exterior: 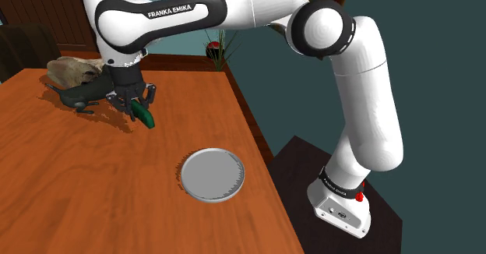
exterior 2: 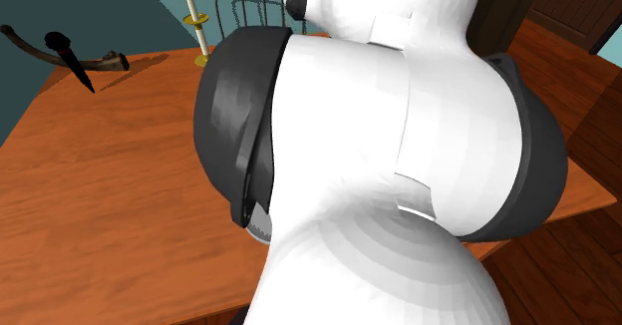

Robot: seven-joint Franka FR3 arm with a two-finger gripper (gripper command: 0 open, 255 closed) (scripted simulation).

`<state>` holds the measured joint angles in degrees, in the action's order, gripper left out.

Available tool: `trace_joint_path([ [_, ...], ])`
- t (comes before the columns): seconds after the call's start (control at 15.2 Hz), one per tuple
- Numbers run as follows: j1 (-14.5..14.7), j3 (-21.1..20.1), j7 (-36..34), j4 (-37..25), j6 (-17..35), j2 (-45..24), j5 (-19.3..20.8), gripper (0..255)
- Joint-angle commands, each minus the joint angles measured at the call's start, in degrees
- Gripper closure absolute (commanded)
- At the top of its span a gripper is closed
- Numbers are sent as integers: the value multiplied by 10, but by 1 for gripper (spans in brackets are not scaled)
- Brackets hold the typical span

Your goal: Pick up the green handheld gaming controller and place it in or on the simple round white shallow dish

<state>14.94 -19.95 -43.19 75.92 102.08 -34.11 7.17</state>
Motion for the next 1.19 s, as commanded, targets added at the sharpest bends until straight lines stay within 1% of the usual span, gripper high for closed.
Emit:
trace_joint_path([
  [0.0, 1, -1, -1, -13, -16, 3, -1, 255],
  [0.07, 2, -1, 0, -19, -23, 4, -1, 255],
  [0.33, -21, -16, -5, 148, 41, 110, -28, 255],
  [0.59, -34, -29, -4, 281, 87, 203, -60, 255],
  [0.86, -39, -40, 3, 395, 119, 291, -97, 255],
  [1.12, -34, -48, 12, 495, 139, 378, -138, 255],
])
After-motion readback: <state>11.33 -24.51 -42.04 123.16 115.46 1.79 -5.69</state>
